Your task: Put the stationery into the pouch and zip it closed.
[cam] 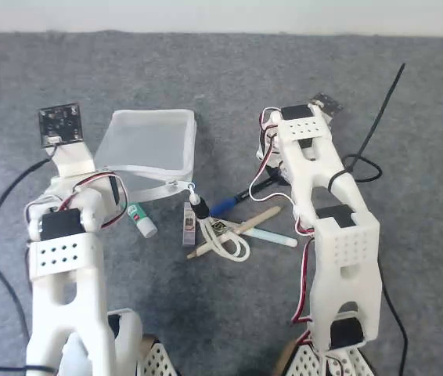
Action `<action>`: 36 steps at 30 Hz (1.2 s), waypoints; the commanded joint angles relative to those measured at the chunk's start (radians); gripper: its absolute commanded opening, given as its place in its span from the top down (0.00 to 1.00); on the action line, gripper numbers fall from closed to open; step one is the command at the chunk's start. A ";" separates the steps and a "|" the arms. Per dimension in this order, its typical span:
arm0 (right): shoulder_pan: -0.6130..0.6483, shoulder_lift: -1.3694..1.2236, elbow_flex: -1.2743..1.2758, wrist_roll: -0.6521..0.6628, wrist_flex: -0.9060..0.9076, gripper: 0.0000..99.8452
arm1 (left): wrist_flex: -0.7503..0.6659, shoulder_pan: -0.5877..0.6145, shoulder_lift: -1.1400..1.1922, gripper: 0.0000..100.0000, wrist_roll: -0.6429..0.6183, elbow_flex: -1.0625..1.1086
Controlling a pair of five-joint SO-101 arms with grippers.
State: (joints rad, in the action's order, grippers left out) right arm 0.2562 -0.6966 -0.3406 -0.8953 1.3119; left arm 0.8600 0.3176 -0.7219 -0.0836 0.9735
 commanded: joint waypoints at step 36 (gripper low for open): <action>-0.065 0.481 -0.021 0.259 0.294 0.99 | 0.440 -0.095 -0.018 0.99 0.003 -0.556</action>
State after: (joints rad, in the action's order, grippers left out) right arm 0.2087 -0.2992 -0.3406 -0.6498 1.5927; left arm 1.2329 0.2547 -0.7204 -0.0867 0.5455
